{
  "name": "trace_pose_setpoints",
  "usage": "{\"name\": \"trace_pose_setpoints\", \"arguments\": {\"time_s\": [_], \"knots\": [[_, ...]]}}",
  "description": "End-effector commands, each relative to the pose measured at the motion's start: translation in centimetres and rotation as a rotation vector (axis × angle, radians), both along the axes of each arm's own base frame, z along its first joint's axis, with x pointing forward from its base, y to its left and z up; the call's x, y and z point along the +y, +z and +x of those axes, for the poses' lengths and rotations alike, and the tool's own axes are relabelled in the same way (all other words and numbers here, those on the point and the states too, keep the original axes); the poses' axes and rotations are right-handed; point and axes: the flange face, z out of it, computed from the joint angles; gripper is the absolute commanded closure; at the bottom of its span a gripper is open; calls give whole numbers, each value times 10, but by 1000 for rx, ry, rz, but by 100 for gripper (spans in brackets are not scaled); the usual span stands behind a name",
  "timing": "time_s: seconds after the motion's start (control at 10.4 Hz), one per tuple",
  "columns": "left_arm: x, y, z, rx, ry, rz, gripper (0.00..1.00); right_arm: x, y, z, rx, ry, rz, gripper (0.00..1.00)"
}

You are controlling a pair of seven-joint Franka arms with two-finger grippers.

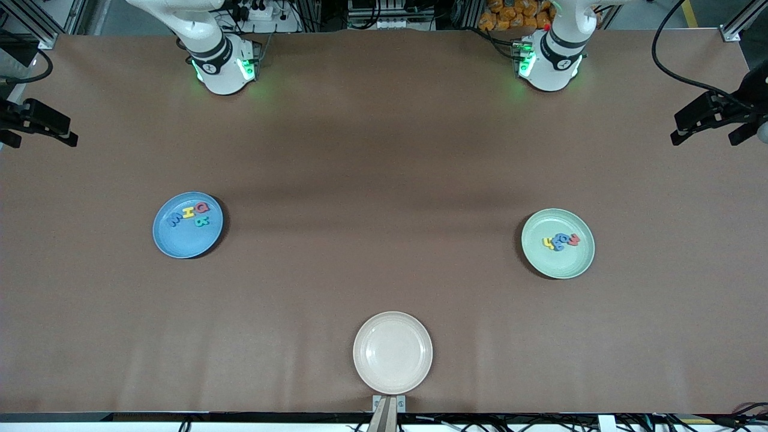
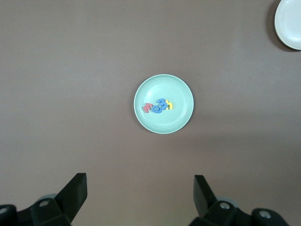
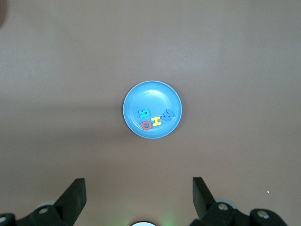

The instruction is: Sort uppercase to blue plate, lowercase to green plate

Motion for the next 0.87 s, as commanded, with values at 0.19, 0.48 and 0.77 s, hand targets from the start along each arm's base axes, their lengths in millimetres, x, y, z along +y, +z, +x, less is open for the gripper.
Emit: {"name": "trace_pose_setpoints", "arguments": {"time_s": [0.19,0.48,0.77], "knots": [[-1,5,1,5,-22,-14,0,-1,3,-7,-8,4,-1,0],[-4,6,1,4,-18,-15,0,-1,3,-7,-8,4,0,0],[-27,5,0,4,-54,-14,0,-1,3,-7,-8,4,0,0]]}}
